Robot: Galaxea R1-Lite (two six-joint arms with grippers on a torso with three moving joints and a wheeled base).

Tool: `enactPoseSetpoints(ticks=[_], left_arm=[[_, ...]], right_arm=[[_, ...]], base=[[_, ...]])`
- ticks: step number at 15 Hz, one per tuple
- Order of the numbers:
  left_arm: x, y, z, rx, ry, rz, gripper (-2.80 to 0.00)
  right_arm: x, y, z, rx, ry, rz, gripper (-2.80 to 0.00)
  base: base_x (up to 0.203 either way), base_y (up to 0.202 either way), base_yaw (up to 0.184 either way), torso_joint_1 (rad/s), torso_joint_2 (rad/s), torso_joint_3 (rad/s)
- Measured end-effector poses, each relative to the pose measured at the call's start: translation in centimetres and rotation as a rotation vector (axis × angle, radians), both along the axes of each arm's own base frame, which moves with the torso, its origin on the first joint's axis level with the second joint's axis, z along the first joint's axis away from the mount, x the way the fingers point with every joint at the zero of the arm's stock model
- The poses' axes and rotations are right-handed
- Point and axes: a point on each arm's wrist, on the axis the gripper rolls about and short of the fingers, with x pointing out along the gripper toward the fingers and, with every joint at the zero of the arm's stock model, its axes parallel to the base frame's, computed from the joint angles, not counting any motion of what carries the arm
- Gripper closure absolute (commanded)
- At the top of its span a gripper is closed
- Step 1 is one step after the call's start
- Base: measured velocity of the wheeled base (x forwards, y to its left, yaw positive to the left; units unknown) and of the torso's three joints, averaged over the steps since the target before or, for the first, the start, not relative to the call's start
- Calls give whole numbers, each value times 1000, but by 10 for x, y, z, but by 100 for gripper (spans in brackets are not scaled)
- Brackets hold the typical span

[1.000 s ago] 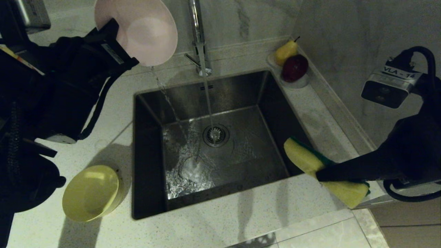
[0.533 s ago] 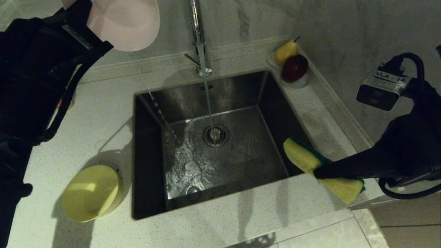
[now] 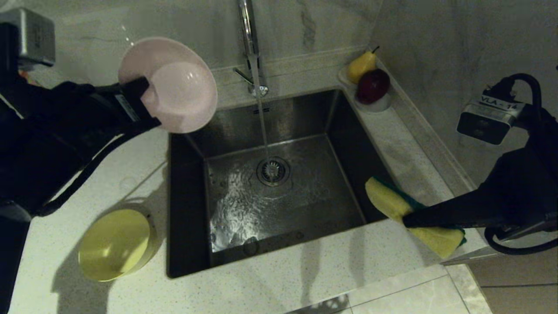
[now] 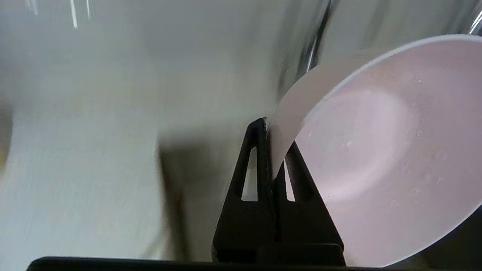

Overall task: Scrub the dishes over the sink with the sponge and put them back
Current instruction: Place the bowl on the table

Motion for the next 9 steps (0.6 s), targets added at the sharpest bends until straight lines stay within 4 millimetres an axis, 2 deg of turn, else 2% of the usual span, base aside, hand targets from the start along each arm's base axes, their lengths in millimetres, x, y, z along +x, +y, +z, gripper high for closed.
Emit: enactPoseSetpoints(ticks=[2,5,7,9], left_arm=[[-10,4,-1,-22,171,-15,0],[-26,13,18,-128,377,-8,0],[-34,26,31,-218,479,52,0],[-35,42,36,-285,566,152,0]], right_arm=[[-2,-4,2,4,-7,-15,0],[-8,-12,6,12,-25,-41,0],[-13,-17,6,10,-20,-53,0],[-16,-20,3,3,-9,-62,0]], base=[[0,0,0,0,0,0],[0,0,0,0,0,0],[0,0,0,0,0,0],[0,0,0,0,0,0]])
